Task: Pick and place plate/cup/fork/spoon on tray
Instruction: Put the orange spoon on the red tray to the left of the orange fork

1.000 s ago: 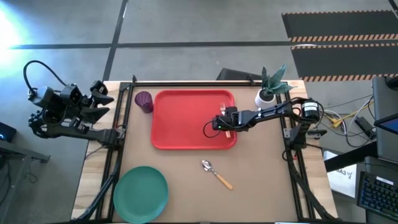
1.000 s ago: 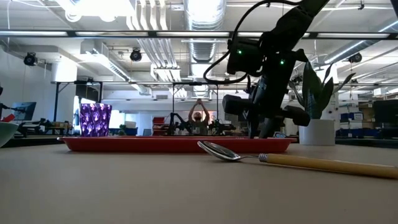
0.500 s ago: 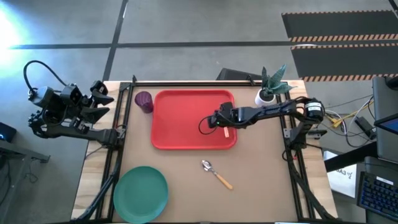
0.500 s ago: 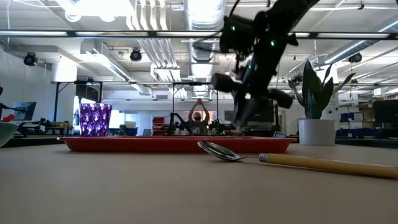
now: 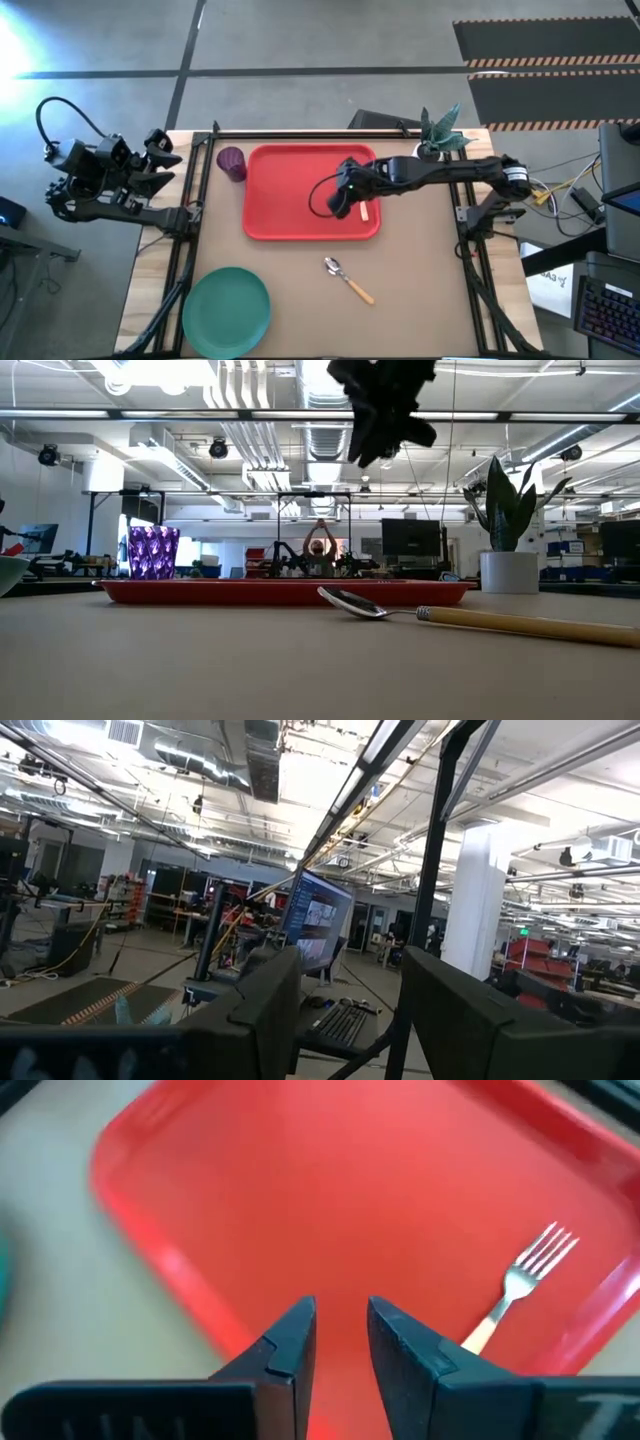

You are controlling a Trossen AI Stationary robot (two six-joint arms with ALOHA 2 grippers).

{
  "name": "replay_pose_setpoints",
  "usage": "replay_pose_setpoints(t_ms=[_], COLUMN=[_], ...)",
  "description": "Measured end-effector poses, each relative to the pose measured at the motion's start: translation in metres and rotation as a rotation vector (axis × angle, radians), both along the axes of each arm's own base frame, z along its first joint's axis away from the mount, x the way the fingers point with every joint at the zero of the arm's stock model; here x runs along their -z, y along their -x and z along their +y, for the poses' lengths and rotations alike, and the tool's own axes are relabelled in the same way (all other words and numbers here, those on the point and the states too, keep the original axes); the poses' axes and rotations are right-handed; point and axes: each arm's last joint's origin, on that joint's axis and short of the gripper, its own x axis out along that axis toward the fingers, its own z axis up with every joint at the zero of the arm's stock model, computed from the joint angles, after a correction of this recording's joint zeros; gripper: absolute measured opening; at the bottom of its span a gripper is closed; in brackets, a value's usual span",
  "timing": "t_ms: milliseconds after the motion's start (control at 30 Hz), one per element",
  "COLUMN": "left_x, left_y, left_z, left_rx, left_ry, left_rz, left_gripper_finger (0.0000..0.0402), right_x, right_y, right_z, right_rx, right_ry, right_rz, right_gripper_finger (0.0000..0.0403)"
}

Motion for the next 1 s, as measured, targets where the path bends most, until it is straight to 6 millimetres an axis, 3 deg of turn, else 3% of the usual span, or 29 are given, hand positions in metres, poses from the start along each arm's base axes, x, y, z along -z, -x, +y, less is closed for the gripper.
replay_pose_setpoints(t_ms=[167, 433, 733, 1000], left_x=[0.0, -0.001, 0.005, 0.006], left_y=[0.0, 0.007, 0.023, 0.029], left_z=[0.0, 0.0, 0.001, 0.001], left_rx=[0.0, -0.001, 0.0, 0.012], left_ry=[0.0, 0.0, -0.001, -0.004], left_rz=[0.002, -0.019, -0.003, -0.016], left_gripper_finger=[0.016, 0.016, 0.016, 0.016], right_x=[-0.012, -0.008, 0.02, 0.047], right_y=[0.005, 0.006, -0.002, -0.013], right_z=[0.026, 0.075, 0.116, 0.127], right_rx=[-0.024, 0.017, 0.046, 0.013], right_ry=[-0.102, -0.323, -0.383, -0.372], right_rz=[0.04, 0.05, 0.139, 0.22], right_gripper_finger=[0.0123, 0.0152, 0.0153, 0.0153])
